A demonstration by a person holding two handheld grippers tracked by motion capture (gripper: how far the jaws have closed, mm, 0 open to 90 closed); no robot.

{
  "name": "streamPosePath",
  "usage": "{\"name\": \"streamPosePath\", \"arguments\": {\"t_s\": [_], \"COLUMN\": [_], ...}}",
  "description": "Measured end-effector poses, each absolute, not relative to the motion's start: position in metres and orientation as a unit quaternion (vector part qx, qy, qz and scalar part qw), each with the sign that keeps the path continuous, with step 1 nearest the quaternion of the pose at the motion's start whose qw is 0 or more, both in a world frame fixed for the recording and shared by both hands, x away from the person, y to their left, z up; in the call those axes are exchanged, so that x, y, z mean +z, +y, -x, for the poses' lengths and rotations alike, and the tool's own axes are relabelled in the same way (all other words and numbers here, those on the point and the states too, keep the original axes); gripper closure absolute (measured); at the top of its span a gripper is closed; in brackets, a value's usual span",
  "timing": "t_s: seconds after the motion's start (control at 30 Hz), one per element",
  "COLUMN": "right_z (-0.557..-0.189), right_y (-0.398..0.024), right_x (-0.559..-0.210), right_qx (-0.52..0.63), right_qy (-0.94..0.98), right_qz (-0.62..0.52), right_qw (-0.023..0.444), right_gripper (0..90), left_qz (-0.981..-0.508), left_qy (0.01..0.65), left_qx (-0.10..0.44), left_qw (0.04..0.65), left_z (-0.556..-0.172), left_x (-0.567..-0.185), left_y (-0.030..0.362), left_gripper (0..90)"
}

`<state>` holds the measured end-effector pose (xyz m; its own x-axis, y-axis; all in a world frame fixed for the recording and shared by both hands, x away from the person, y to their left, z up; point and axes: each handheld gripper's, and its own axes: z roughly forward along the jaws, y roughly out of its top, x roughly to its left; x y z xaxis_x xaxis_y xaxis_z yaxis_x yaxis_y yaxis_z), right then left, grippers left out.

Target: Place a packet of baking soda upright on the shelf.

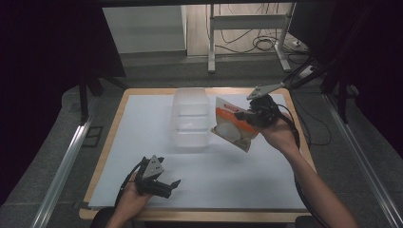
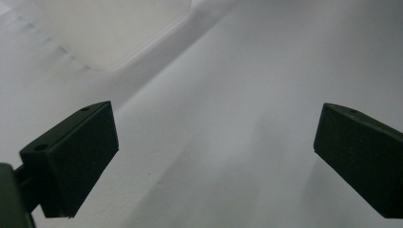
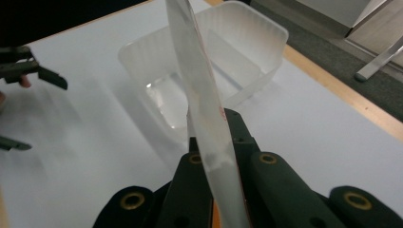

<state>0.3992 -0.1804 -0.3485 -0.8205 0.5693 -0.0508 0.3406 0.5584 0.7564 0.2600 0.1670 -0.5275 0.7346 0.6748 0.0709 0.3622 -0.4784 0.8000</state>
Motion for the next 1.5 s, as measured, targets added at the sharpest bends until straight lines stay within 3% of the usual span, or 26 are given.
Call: {"name": "streamPosePath", "arguments": {"t_s": [0.9,1.5], "right_z": [-0.475,-0.469], "right_y": [-0.111,-0.055], "right_x": [-0.333,-0.342], "right_qx": [0.394,0.398], "right_qy": [0.866,0.881], "right_qz": [-0.266,-0.227], "right_qw": [0.159,0.119], "right_gripper": [88.7,88.6], "left_qz": [-0.838,-0.839], "left_qy": [0.308,0.305], "left_qx": [0.191,0.192], "left_qw": [0.409,0.407], "left_z": [-0.26,-0.26], "left_x": [-0.527,-0.527], "left_y": [0.167,0.167], "left_gripper": [1.1,1.1]}}
